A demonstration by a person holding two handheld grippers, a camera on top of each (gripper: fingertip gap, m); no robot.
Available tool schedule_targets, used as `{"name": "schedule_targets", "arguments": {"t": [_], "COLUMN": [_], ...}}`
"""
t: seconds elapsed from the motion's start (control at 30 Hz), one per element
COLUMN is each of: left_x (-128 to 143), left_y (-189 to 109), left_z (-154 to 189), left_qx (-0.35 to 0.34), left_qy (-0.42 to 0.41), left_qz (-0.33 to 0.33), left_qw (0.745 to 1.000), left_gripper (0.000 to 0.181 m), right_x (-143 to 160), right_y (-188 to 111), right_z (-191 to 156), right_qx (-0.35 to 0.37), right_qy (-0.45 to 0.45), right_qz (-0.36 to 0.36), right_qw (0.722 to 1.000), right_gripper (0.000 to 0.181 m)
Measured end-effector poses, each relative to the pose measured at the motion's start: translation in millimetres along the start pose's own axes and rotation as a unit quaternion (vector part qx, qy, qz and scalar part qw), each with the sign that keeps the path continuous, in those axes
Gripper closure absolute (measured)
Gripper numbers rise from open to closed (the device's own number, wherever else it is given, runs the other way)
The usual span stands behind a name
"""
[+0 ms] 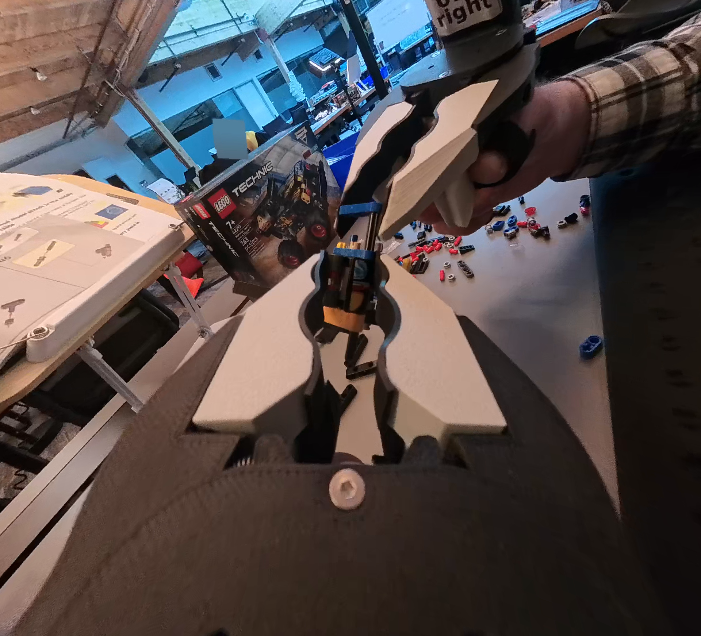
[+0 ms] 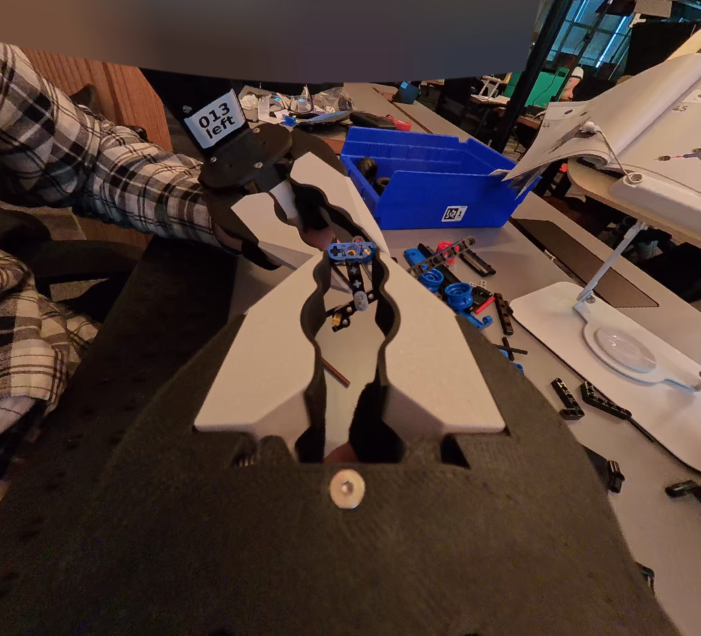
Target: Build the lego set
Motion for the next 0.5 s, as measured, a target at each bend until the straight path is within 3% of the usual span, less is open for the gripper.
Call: {"name": "schedule_targets", "arguments": {"t": [0.33,0.43,0.5], "left_x": [8.9,7.6,7.8], "left_y": [2.5,4.0,3.5], "left_z": [1.4,2.3,2.5], "left_qx": [-0.005,-0.001,0.001], "left_qy": [0.026,0.031,0.032], "left_qz": [-0.030,-0.023,-0.022], "left_qw": [0.999,0.999,0.999], "left_gripper": [0.162,0.162,0.161], "right_x": [10.2,6.9,3.5], "right_y": [2.9,-3.5,-7.7], "right_z": [4.4,4.1,5.4], "right_qx": [0.022,-0.007,-0.020], "right_qy": [-0.029,-0.005,0.011], "right_qz": [-0.034,-0.031,-0.033], "right_qw": [0.999,0.999,0.999], "right_gripper": [0.164,0.161,0.144]}}
Point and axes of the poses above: each gripper's, where its closed fingertips meet, y out along the fingers, x out of its underside, z = x × y across the jaws, the point moved 3 cm from there along -y, back along the fingers, and after that the axes turned 4 degrees about y, right-handed, at the moved point
